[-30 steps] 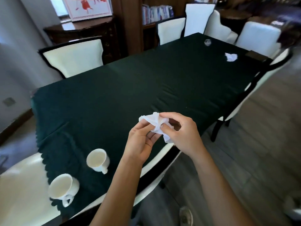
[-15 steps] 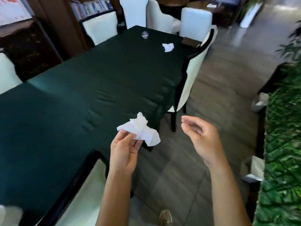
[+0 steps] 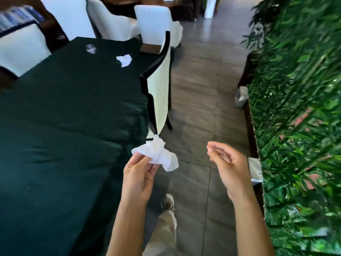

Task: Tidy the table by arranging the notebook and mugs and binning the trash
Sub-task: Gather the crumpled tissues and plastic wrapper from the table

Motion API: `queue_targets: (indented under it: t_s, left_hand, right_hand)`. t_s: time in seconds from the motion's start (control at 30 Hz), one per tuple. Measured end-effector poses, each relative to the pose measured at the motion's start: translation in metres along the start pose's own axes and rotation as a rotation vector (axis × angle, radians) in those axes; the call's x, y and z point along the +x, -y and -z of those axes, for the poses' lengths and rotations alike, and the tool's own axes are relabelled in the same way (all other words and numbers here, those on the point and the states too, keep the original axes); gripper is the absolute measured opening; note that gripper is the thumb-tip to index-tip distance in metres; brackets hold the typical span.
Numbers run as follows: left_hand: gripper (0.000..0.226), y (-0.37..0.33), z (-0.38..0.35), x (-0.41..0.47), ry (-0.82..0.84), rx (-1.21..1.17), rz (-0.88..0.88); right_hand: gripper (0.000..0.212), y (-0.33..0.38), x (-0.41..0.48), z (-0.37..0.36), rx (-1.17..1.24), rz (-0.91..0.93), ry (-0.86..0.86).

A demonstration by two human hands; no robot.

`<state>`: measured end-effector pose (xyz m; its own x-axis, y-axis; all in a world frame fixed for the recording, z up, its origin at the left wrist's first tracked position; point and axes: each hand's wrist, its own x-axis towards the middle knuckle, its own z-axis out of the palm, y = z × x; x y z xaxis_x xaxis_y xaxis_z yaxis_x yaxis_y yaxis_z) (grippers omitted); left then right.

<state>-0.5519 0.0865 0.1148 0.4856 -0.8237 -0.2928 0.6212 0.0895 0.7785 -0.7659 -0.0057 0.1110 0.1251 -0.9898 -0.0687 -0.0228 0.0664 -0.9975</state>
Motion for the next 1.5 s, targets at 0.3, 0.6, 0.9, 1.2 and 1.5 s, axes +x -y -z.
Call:
queue_targets:
  t_s: [0.3,0.6,0.9,1.2,1.5]
  left_hand:
    - [0.026,-0.021,-0.063,0.147,0.117,0.006,0.033]
    - [0.026,-0.037,-0.112,0.262,0.175,0.024,0.071]
    - [0.030,-0.012,-0.164,0.355,0.218,0.045,0.105]
    - [0.029,0.021,-0.258,0.478,0.163,0.056,0.050]
    - [0.027,0.032,-0.341,0.578,0.059,0.090,0.025]
  right_hand:
    - [0.019,0.030,0.138,-0.024,-0.033,0.051,-0.090]
    - [0.018,0.040,0.242,-0.039,-0.127,0.081,-0.138]
    - [0.017,0.035,0.340,-0.021,-0.142,0.038,-0.179]
    - [0.018,0.040,0.510,0.011,-0.145,0.045,-0.100]
    - [0.019,0.064,0.664,0.015,-0.102,0.026,0.025]
